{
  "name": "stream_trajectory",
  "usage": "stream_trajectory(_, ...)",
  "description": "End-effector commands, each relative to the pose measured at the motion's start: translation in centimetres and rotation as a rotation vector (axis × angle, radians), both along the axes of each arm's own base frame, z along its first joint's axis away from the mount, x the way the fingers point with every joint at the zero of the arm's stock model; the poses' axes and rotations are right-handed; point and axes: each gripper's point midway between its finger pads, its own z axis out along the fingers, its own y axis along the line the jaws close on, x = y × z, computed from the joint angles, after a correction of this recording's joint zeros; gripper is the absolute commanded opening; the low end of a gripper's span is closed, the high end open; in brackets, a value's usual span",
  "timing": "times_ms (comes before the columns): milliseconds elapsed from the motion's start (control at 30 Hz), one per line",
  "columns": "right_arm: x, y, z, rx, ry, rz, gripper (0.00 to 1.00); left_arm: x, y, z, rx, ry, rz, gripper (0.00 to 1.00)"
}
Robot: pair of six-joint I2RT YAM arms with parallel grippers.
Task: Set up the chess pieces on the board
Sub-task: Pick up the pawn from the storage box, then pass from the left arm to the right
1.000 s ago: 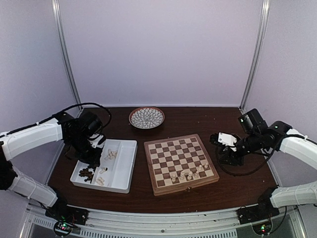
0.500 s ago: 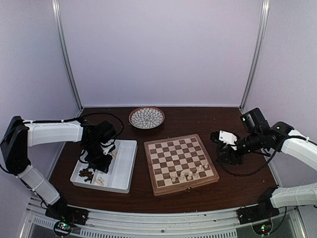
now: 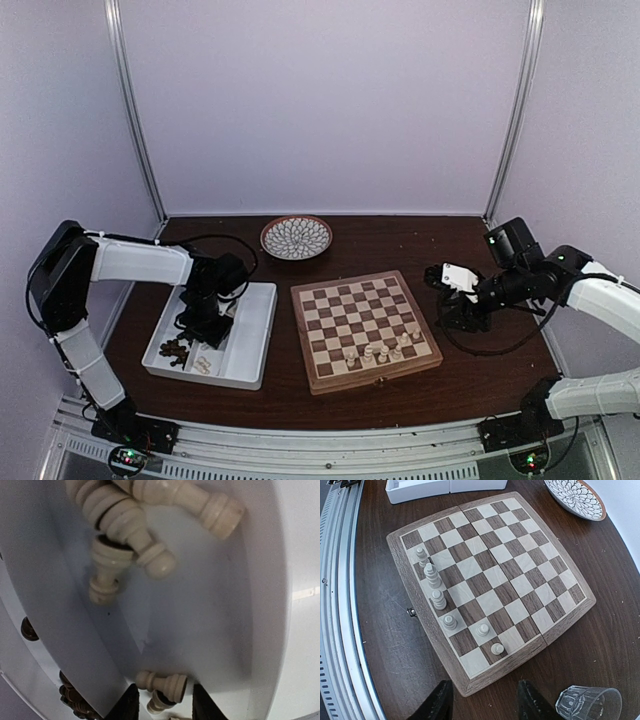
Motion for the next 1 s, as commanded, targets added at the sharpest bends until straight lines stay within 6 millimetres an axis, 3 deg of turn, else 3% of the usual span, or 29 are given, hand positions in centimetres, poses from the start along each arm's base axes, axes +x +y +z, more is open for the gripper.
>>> stream_trajectory(0, -0.1, 0.1, -0.3, 0.005, 0.008, 0.012, 0.47, 0.8, -0.5, -0.8, -0.002, -0.024, 0.025, 0.34)
stream_trajectory(233, -0.1, 0.1, -0.4, 0.002, 0.011, 0.013, 0.47, 0.1, -0.3, -1.0, -0.005, -0.014, 0.024, 0.17)
stream_trajectory(500, 0.0, 0.1, -0.6, -0.003, 0.016, 0.013, 0.47, -0.3, -0.5, 2.0, -0.005, -0.057, 0.013, 0.11)
stream_trajectory(633, 0.1, 0.2, -0.3, -0.001, 0.014, 0.013, 0.47, 0.3, -1.6, 6.2, -0.097, -0.147, 0.036, 0.1)
stream_trajectory(767, 0.0, 1.0, 1.3, 0.022, 0.044, 0.038, 0.46, 1.5, -3.2, 11.8, -0.265, -0.289, 0.086, 0.09)
stream_trajectory(967, 1.8, 4.6, 7.9, 0.125, 0.028, 0.052, 0.46, 3.3, -9.0, 20.6, -0.799, -0.51, 0.158, 0.09)
